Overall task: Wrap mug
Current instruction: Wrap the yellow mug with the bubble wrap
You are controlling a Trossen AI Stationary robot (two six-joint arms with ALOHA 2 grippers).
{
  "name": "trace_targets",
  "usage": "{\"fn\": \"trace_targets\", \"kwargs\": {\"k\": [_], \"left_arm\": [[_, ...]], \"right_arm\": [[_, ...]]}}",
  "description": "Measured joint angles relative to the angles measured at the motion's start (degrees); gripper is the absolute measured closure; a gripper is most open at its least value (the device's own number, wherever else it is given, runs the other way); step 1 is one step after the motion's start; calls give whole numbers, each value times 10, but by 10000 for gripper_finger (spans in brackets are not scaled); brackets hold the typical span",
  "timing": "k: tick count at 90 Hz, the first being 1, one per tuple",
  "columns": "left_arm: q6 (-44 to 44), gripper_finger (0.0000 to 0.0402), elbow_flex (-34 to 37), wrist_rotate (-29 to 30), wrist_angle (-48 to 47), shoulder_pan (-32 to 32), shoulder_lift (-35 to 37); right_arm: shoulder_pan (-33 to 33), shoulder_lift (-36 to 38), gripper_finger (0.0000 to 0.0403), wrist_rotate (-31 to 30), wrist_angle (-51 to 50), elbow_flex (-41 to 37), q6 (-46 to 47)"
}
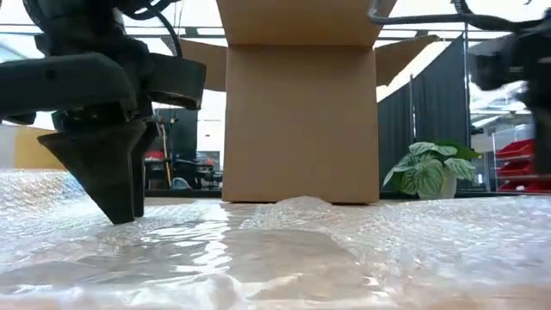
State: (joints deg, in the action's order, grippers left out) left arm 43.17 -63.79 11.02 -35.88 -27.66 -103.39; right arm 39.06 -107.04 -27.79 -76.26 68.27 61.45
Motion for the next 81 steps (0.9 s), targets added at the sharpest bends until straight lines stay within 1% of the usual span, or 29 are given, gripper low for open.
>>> {"fn": "trace_targets", "kwargs": {"k": [4,10,15,22,30,33,38,45,51,63,75,81], "left_arm": [[-3,225,-18,-1,-29,0,8],[-2,225,-49,-2,-110,-7,25],[4,225,-69,-2,-186,-22,37],[19,225,-84,-1,-291,-43,52],[64,225,-92,5,-372,-61,86],[81,225,-89,10,-397,-69,100],[102,225,-80,13,-425,-80,119],[133,225,-67,13,-463,-88,152],[162,225,-53,19,-495,-88,184],[225,225,-18,42,-520,-80,247],[286,225,19,47,-526,-63,306],[311,224,38,46,-523,-47,332]], "right_arm": [[-11,1,403,9,-1,0,-7],[-24,7,403,66,20,2,-26],[-28,13,403,115,71,3,-34],[-25,14,403,149,185,0,-64],[-17,9,403,188,301,-13,-119],[-17,6,403,199,327,-21,-128],[-21,6,403,205,343,-33,-131],[-30,8,403,209,342,-51,-117],[-35,9,403,204,318,-62,-102],[-44,7,403,193,244,-61,-103],[-54,3,403,179,170,-55,-120],[-64,2,403,186,143,-57,-128]]}}
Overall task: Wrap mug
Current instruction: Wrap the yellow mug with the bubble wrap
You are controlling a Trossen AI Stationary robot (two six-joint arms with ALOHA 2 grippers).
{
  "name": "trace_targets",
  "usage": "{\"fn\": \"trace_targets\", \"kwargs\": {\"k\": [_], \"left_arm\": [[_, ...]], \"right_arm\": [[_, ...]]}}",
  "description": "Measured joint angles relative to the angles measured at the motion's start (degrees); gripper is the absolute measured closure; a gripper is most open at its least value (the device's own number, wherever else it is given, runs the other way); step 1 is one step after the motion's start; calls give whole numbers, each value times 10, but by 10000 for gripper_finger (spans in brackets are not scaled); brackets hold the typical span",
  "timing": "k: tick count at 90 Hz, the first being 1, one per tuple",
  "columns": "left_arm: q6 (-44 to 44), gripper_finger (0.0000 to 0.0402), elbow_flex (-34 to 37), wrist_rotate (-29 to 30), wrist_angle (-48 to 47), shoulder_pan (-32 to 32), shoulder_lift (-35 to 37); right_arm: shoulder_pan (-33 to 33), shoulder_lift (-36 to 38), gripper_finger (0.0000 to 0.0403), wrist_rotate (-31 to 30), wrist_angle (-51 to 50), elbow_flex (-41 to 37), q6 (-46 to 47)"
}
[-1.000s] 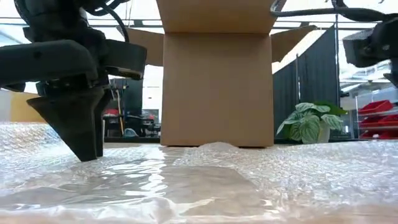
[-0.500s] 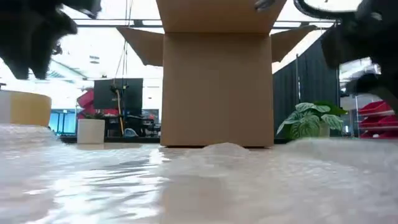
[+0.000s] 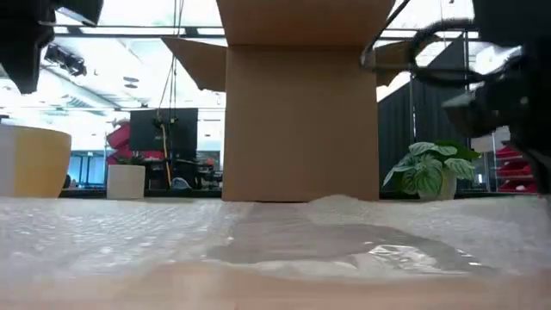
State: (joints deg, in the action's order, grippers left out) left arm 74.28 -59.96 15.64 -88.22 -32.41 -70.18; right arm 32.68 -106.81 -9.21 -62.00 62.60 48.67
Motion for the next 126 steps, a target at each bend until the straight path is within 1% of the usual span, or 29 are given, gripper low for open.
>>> {"fn": "trace_targets", "kwargs": {"k": [7,16,22,29,40,48,66,76,86,97,106,121,126], "left_arm": [[22,224,31,-16,-6,21,29],[12,224,70,-35,4,46,55],[9,224,91,-51,8,56,70],[-9,224,109,-71,40,64,78],[-42,224,128,-84,90,68,83],[-57,224,136,-84,99,76,81],[-81,224,162,-69,101,99,79],[-99,230,161,-55,118,103,76],[-116,238,161,-32,134,103,76],[-124,258,174,-47,150,113,76],[-126,285,198,-73,174,133,75],[-129,346,200,-48,189,150,64],[-149,370,201,-38,197,154,63]], "right_arm": [[-13,-1,403,22,-5,-1,-3],[-25,0,403,50,17,0,-13],[-27,0,403,57,28,5,-20],[-27,0,403,60,28,19,-23],[-25,3,403,65,-16,57,-23],[-24,3,403,64,-47,95,-24],[-17,3,403,58,-49,172,-23],[0,4,403,53,-39,213,-9],[17,4,403,22,-4,246,-17],[27,5,403,-9,49,262,-43],[33,5,403,-28,96,263,-61],[36,5,403,-52,151,263,-82],[36,5,403,-54,168,263,-94]]}}
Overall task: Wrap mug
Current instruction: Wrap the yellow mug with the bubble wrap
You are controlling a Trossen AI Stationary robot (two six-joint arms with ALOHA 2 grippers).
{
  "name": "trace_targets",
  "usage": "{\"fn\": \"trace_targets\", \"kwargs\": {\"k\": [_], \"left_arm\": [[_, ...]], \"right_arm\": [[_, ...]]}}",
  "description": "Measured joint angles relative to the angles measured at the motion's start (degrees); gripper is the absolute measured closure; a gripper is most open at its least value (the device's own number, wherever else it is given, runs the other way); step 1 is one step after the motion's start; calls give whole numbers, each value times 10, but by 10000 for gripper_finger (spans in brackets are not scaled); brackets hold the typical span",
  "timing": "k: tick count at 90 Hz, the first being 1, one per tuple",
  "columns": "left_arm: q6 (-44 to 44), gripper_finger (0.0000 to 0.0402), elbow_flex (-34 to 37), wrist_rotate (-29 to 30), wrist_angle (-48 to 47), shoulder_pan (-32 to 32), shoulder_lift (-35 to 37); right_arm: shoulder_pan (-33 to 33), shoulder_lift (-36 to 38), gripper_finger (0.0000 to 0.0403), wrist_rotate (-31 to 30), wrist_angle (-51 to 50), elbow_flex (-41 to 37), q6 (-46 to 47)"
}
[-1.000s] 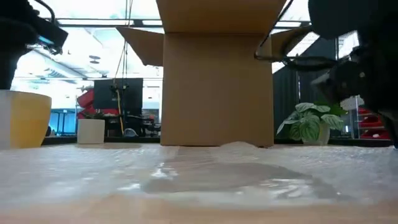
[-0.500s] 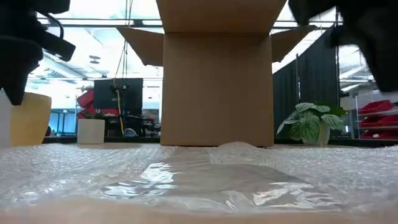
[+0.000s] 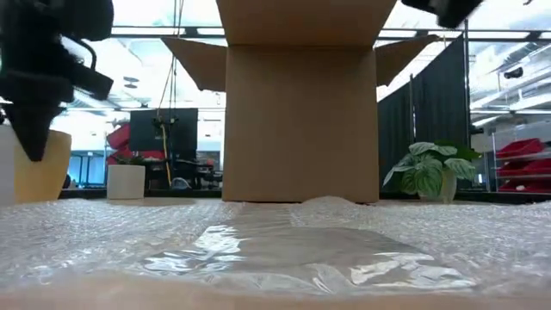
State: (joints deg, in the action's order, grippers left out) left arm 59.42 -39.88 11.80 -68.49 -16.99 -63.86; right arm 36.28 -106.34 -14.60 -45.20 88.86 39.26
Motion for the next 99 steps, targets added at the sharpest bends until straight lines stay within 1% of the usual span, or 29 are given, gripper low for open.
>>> {"fn": "trace_targets", "kwargs": {"k": [7,16,27,37,46,50,54,62,72,80,87,99], "left_arm": [[-35,392,0,12,9,4,-5],[-39,394,0,29,5,8,-10],[-51,398,-13,31,-8,8,-11],[-53,399,-55,34,-30,3,-11],[-69,400,-105,49,-28,-8,-11],[-74,400,-126,60,-22,-15,-11],[-80,400,-144,72,-10,-26,-11],[-82,400,-176,87,30,-62,-11],[-87,401,-194,119,92,-123,-11],[-99,401,-194,169,166,-166,-13],[-105,401,-194,216,229,-186,-25],[-187,401,-194,267,362,-196,-67]], "right_arm": [[1,0,403,-9,17,0,-15],[0,0,403,-29,25,0,-30],[1,0,403,-55,25,0,-33],[9,0,403,-86,24,0,-23],[17,0,403,-123,9,0,-14],[19,0,403,-144,-12,0,7],[21,0,403,-166,-51,0,49],[23,0,403,-186,-150,-1,146],[24,-1,403,-179,-234,-18,231],[24,-2,403,-158,-237,-45,257],[24,-2,403,-145,-230,-68,267],[24,-3,403,-134,-216,-94,282]]}}
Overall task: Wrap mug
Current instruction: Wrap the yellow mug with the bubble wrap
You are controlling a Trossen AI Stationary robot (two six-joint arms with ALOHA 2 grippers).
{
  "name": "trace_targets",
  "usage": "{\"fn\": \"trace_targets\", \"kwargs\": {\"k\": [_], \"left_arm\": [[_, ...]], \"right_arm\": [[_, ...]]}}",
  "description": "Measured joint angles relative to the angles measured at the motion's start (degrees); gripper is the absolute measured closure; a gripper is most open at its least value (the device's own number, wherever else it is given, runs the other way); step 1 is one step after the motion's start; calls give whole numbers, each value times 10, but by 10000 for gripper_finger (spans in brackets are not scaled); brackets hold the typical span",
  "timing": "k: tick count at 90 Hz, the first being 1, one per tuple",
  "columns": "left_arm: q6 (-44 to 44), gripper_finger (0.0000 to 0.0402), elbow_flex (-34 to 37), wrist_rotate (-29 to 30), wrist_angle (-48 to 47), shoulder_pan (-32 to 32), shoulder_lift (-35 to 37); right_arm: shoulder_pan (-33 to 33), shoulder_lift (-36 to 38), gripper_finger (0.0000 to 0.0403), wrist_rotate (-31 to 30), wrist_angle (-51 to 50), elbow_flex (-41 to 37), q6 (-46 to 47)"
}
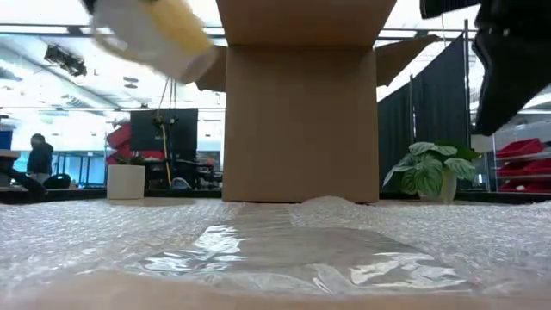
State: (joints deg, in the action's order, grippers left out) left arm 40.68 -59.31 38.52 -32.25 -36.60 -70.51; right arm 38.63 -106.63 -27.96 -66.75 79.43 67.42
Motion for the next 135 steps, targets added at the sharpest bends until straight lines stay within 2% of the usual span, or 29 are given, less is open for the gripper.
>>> {"fn": "trace_targets", "kwargs": {"k": [11,19,27,35,44,54,62,69,76,86,103,115,129,135], "left_arm": [[-64,402,-1,7,131,11,-55],[-89,402,-11,11,185,25,-102],[-121,401,-23,44,269,30,-147],[-153,401,-32,50,373,35,-182],[-158,401,-46,39,371,45,-209],[-183,401,-46,61,375,54,-237],[-203,401,-47,105,430,56,-271],[-233,401,-52,113,487,59,-312],[-276,401,-86,129,469,65,-363],[-302,401,-174,170,365,71,-433],[-351,401,-338,167,271,71,-544],[-376,401,-420,151,264,74,-598],[-380,401,-486,91,276,81,-653],[-391,401,-508,94,261,85,-675]], "right_arm": [[6,0,403,-34,-1,0,20],[17,0,403,-61,-1,8,20],[26,0,403,-68,-1,12,20],[36,0,403,-68,-2,13,23],[52,0,403,-71,-11,13,47],[72,0,403,-77,-19,13,71],[82,0,403,-85,-19,13,80],[85,0,403,-88,-19,13,81],[85,0,403,-92,-19,13,81],[85,0,403,-92,-23,13,80],[85,0,403,-66,-55,14,80],[86,0,402,-5,-115,14,86],[96,0,402,89,-209,14,98],[99,0,402,119,-223,14,97]]}}
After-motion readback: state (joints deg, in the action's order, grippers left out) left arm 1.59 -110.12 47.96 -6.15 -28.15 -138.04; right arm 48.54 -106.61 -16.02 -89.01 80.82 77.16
